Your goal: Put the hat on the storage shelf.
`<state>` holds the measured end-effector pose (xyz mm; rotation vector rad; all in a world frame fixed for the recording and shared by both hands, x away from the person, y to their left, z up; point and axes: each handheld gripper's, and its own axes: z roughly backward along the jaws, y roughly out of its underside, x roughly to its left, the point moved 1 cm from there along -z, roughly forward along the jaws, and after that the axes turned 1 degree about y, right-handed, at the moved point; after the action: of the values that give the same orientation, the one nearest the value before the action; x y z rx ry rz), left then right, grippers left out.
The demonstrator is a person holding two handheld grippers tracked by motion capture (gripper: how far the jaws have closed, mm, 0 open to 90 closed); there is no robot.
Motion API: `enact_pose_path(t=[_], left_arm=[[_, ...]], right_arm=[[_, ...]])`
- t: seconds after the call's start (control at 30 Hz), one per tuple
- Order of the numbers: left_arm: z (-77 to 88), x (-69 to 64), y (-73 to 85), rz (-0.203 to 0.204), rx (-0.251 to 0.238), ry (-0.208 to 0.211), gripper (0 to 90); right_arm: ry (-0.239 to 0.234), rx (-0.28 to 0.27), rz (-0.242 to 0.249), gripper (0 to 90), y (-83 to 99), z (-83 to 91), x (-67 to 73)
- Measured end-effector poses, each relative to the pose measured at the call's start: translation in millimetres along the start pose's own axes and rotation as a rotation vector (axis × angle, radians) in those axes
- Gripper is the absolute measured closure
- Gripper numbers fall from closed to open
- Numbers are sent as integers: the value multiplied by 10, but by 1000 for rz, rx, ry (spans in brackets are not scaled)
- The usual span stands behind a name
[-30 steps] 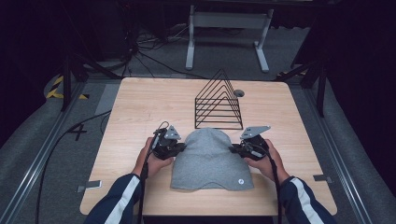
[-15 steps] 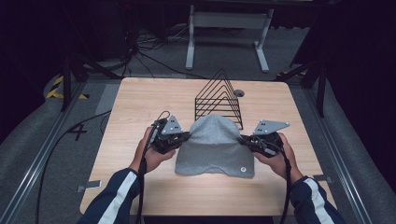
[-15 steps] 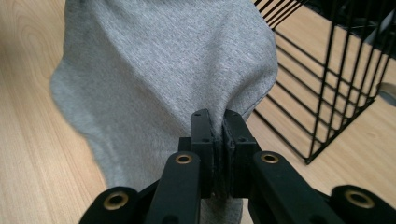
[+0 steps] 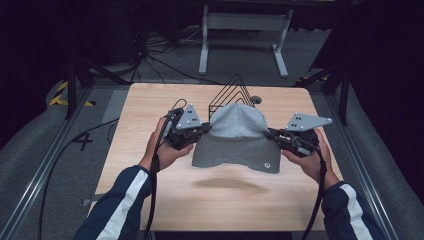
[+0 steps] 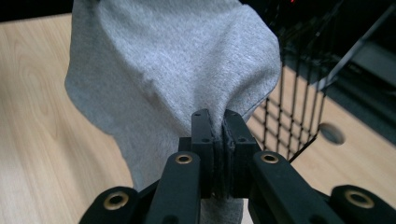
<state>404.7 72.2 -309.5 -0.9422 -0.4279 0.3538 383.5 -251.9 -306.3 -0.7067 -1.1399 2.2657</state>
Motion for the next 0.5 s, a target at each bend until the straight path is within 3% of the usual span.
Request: enact_pose_path(t=[0.27, 0.33, 0.5], left_arm=[[59, 96, -343, -34, -36, -34, 871], [78, 135, -458, -67, -42, -55, 871], [112, 249, -655, -59, -78, -66, 871]], right_arm=[[55, -36, 6, 850, -247, 191, -149], [61, -51, -6, 849, -338, 249, -225], [82, -78, -32, 850, -479, 337, -402]])
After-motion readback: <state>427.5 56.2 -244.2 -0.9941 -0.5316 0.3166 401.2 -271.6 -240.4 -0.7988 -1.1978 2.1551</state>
